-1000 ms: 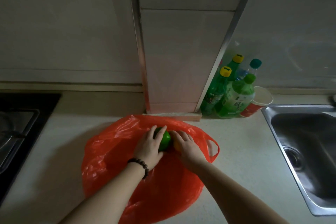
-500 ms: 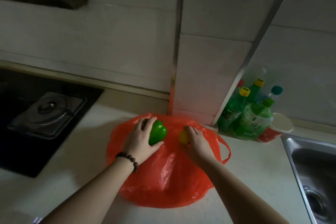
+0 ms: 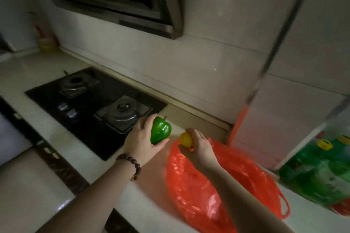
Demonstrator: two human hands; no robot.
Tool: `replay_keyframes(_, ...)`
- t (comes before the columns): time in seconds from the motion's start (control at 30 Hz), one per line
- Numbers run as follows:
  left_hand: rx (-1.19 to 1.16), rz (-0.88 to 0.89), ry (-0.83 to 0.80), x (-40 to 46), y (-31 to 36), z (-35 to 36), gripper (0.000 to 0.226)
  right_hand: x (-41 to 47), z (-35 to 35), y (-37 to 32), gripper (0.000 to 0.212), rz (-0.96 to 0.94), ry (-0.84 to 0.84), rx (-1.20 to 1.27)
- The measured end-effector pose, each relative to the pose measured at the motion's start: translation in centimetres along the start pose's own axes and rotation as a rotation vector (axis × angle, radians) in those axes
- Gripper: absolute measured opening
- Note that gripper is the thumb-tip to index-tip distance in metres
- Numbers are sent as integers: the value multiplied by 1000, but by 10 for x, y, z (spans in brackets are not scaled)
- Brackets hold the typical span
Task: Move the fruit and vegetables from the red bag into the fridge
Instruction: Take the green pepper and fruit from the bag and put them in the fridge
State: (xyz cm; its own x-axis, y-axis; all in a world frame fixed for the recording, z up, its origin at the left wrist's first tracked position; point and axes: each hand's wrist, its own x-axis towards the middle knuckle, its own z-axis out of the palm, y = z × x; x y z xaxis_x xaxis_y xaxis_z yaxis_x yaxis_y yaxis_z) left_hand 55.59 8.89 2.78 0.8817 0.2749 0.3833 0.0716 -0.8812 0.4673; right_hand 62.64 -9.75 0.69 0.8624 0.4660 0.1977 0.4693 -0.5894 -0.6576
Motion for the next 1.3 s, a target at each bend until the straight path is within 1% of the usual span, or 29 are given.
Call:
replay_keyframes(0.13, 37, -159, 56, -14, -62, -56, 84, 29, 48, -64, 53, -98, -74, 60)
replay_keyframes(0.3, 96, -298, 181, -53, -158, -138, 84, 50, 132, -171, 52, -256, -176, 105)
replay_keyframes(0.47, 87, -438, 337, -106, -247, -228, 83, 48, 224, -292, 56, -388, -310, 220)
replay_keyframes(0.6, 155, -530, 436, -146, -303, -297, 82, 40, 287, -380, 51, -488, -349, 302)
replay_keyframes(0.73, 236, -608, 536, -179, -347, -352, 80, 34, 334, -455, 44, -576, -390, 353)
replay_keyframes(0.9, 283, -690, 630, -200, -397, -404, 78, 42, 382, -522, 49, -659, -433, 383)
replay_keyframes(1.03, 299, -735, 645, -197, -438, -436, 79, 64, 410, -565, 52, -703, -452, 382)
replay_keyframes(1.17, 306, -753, 646, -177, -487, -463, 80, 105, 441, -603, 50, -728, -457, 375)
replay_keyframes(1.3, 341, -742, 663, -143, -547, -489, 81, 163, 478, -643, 50, -754, -414, 375)
